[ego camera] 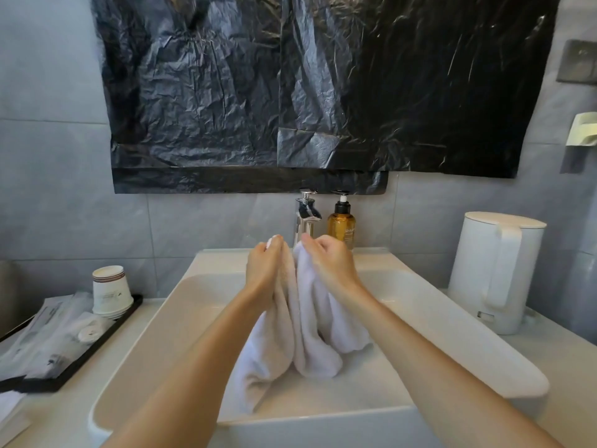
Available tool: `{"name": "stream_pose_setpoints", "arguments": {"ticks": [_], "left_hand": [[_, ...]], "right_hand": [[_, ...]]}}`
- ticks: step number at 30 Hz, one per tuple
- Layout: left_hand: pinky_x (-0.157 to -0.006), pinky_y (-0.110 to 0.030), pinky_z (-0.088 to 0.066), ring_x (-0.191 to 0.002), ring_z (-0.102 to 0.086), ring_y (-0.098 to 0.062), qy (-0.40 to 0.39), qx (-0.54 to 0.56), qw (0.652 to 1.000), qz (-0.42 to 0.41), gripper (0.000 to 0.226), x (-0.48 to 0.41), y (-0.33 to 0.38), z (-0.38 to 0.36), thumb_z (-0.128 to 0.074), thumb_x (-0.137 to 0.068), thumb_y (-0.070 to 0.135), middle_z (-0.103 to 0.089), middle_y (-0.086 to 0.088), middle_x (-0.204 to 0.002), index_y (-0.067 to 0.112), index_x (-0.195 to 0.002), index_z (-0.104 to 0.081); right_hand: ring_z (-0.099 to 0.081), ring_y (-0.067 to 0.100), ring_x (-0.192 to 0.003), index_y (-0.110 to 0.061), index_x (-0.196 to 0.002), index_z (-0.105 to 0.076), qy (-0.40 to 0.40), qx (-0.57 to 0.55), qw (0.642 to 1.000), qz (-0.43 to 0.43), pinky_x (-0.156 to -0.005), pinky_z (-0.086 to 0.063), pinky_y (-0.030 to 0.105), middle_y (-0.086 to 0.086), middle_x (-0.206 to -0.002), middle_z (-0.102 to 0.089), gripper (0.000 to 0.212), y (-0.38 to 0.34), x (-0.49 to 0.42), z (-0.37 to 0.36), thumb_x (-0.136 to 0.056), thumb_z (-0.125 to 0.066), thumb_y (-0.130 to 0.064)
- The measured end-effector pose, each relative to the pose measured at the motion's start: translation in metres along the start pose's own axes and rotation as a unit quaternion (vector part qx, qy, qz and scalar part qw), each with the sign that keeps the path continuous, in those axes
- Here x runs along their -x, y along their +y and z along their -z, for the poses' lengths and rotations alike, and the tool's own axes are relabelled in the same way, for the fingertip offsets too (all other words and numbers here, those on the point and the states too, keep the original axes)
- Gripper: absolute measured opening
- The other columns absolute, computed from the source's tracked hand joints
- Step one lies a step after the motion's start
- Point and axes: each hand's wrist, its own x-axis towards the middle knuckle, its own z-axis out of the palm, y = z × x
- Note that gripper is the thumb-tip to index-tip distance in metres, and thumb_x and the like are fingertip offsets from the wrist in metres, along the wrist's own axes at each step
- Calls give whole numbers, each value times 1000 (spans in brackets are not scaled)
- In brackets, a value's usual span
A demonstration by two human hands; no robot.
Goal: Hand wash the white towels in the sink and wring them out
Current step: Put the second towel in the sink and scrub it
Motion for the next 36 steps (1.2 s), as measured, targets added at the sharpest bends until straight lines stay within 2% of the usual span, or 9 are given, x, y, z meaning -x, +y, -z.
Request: {"name": "stream_pose_setpoints", "arguments": {"ticks": [3, 7, 14, 17, 22, 25, 30, 34, 36], "left_hand": [[-59, -28, -38, -66, -50, -19, -13, 9, 1000, 6, 37, 5, -1, -6, -40, -98, 30, -54, -3, -68, 13, -67, -52], [-50, -16, -39, -65, -54, -10, -46, -38, 996, -67, 37, 19, -4, -21, -36, -103, 24, -58, 2, -71, 20, -70, -54], [-72, -34, -43, -84, -59, -26, 5, -24, 1000, -17, 38, 4, -10, -15, -39, -100, 31, -68, -14, -94, 17, -71, -58], [-69, -32, -45, -84, -62, -24, -35, -47, 998, -23, 38, 6, -12, -16, -39, -101, 32, -68, -8, -86, 14, -79, -64], [-58, -27, -37, -68, -52, -18, 12, -76, 997, -5, 36, -4, -12, -11, -36, -100, 24, -59, -6, -78, 18, -68, -51], [-67, -30, -44, -71, -59, -21, -41, -9, 999, 18, 37, 6, -12, -16, -42, -99, 33, -64, -6, -77, 17, -70, -60], [-64, -30, -41, -69, -48, -25, 15, 1, 999, 32, 30, 2, -6, -10, -43, -97, 26, -55, -5, -69, 12, -72, -52], [-61, -28, -38, -64, -50, -19, -36, 25, 998, 43, 35, 13, -5, -15, -44, -97, 27, -54, -1, -64, 16, -65, -53], [-63, -30, -39, -68, -53, -22, -32, 20, 999, 29, 36, 12, -4, -16, -43, -98, 25, -56, -2, -65, 14, -66, -55]], "right_hand": [[-39, 3, -53, -19, -61, -44, 25, -6, 999, 24, -54, -32, 22, -9, -55, -42, 41, 0, 11, -25, -97, -53, -38], [-51, 17, -66, -13, -65, -52, 84, -19, 995, -48, -64, -39, 33, -1, -62, -53, 45, 3, -4, -19, -98, -46, -44], [-45, 9, -59, -18, -59, -45, 34, 0, 999, -12, -56, -34, 24, -6, -55, -45, 45, 0, 2, -30, -99, -47, -37], [-51, 16, -68, -18, -65, -50, 54, 15, 997, -51, -63, -37, 29, -4, -63, -50, 42, 1, -7, -30, -100, -41, -39], [-46, 11, -60, -16, -63, -47, 17, 15, 1000, 9, -56, -35, 23, -3, -59, -48, 42, 2, 9, -35, -100, -44, -36], [-51, 18, -69, -16, -65, -50, 40, 2, 997, -66, -63, -36, 29, 0, -63, -52, 44, 2, -10, -28, -101, -40, -37], [-52, 14, -66, -8, -73, -57, 11, 18, 1000, 9, -62, -39, 28, 3, -67, -56, 40, -2, 14, -37, -100, -43, -34], [-54, 20, -73, -15, -70, -55, 45, -10, 995, -83, -66, -38, 30, 2, -68, -55, 39, -3, -11, -30, -100, -40, -35], [-52, 16, -70, -15, -72, -53, 60, 3, 997, -53, -63, -38, 30, 0, -67, -54, 38, -2, -1, -27, -101, -40, -36]]}}
